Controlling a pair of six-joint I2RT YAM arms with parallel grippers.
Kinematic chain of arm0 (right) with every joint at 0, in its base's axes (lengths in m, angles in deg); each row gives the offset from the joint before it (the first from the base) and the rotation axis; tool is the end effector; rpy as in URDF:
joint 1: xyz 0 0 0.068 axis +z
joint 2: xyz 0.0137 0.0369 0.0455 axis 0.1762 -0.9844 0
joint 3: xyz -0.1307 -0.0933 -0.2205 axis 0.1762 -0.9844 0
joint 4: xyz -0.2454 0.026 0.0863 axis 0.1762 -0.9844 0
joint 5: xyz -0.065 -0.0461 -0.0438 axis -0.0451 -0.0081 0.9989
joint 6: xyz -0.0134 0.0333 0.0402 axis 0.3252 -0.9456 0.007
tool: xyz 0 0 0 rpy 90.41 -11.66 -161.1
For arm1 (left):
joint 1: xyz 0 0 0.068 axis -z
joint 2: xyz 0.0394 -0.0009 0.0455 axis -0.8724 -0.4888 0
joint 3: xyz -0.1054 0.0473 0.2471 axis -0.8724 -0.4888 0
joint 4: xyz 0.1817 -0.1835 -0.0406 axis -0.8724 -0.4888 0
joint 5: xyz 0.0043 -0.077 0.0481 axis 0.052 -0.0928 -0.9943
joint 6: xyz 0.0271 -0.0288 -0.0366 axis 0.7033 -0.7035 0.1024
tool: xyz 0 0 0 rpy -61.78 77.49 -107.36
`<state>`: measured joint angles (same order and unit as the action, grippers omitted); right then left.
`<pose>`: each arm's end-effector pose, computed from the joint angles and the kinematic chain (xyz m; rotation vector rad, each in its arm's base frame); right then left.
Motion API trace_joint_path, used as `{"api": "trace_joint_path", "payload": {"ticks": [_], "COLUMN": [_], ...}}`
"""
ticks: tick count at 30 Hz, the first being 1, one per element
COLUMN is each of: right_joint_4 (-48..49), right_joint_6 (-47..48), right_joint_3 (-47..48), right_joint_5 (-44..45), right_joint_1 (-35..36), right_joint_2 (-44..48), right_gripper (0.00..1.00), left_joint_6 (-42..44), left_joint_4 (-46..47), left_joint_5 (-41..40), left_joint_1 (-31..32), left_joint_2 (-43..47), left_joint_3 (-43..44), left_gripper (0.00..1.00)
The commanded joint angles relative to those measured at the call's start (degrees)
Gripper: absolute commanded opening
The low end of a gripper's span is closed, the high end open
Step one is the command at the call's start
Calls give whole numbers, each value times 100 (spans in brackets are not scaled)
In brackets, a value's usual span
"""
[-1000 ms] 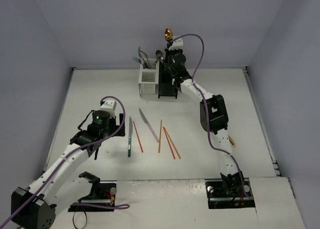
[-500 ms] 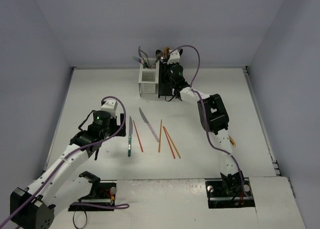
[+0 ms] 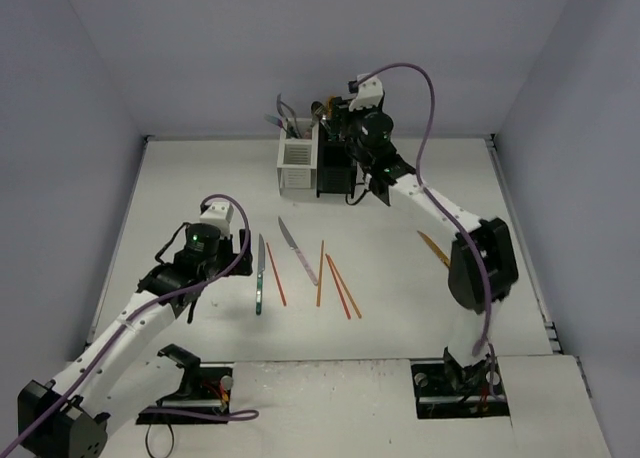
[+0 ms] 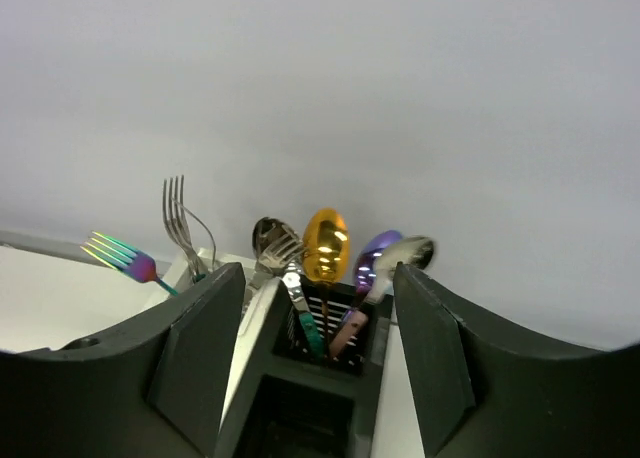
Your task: Sort the eating utensils into containers
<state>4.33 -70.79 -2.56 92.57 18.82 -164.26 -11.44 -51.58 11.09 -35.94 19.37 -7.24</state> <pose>0.3993 0.2130 0.3725 -0.1887 1.2157 0.2437 0.1772 -0.0787 0.2683 0.0283 2.1745 -0.3750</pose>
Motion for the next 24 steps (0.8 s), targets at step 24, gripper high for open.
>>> {"api": "trace_joint_path", "payload": {"ticks": [24], "right_joint_4": [-5031], "right_joint_6": [-1803], "right_joint_3": [-3484], "right_joint_5": [-69], "right_joint_1": [-85], "right_joint_2": [5432], "right_gripper": [80], "left_joint_6": [-1149], "left_joint_4": [-1391], "left_joint_5": [683], "left_joint_1": [291], "left_joint_2": [-4194], "left_joint_3": [2191], "left_gripper": [64]}}
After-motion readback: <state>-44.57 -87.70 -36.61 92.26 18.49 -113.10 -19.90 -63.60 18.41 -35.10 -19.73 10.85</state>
